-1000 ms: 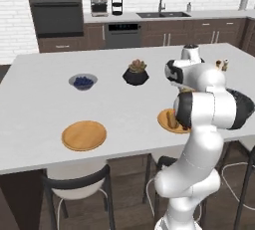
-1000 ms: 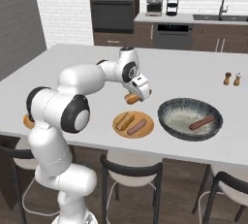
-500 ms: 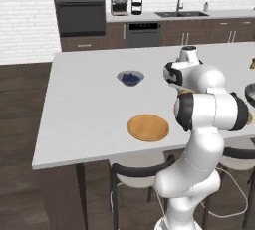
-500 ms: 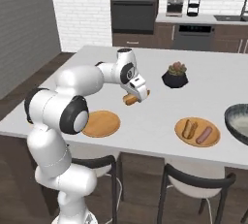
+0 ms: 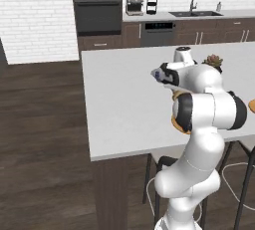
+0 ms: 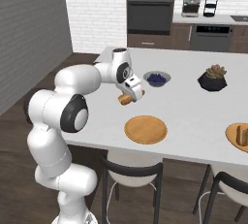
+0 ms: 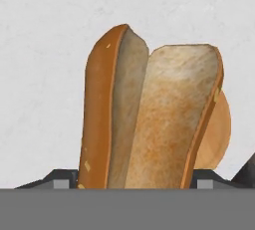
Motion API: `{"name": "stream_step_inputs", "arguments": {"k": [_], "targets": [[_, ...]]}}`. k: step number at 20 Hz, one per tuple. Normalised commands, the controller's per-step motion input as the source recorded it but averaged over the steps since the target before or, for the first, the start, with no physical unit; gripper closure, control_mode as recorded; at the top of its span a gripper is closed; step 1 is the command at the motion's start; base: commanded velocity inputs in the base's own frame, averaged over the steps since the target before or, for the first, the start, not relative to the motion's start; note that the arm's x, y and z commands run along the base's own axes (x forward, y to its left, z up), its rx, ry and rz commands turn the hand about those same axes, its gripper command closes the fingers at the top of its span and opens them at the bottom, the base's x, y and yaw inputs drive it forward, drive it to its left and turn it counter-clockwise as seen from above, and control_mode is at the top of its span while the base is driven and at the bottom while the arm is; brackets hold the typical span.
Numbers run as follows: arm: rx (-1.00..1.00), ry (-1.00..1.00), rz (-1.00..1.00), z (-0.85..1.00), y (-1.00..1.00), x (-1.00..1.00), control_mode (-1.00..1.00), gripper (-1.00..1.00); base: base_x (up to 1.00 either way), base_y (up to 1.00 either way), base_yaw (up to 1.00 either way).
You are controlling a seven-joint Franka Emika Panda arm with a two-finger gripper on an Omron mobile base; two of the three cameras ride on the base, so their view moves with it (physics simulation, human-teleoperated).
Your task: Place one bun and one sausage from the bowl on each plate.
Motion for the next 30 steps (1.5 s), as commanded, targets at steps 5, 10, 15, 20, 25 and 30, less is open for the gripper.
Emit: {"name": "stream_step_inputs", "arguments": {"k": [5, 10, 15, 20, 25, 30], "targets": [[0.01, 0.0, 0.02, -0.1, 0.03, 0.16, -1.0, 1.0, 0.0, 0.0, 0.0], [0.03, 0.0, 0.04, -0.52, -0.16, -0.06, -1.0, 1.0, 0.0, 0.0, 0.0], [0.0, 0.01, 0.0, -0.8, 0.0, -0.3, -1.0, 1.0, 0.0, 0.0, 0.0], [0.0, 0.0, 0.0, -0.67, 0.0, -0.19, -1.0, 1.0, 0.0, 0.0, 0.0], [0.0, 0.0, 0.0, -0.18, -0.09, -0.05, -1.0, 1.0, 0.0, 0.0, 0.0], [0.0, 0.0, 0.0, 0.01, -0.21, 0.02, -1.0, 1.0, 0.0, 0.0, 0.0]]}}
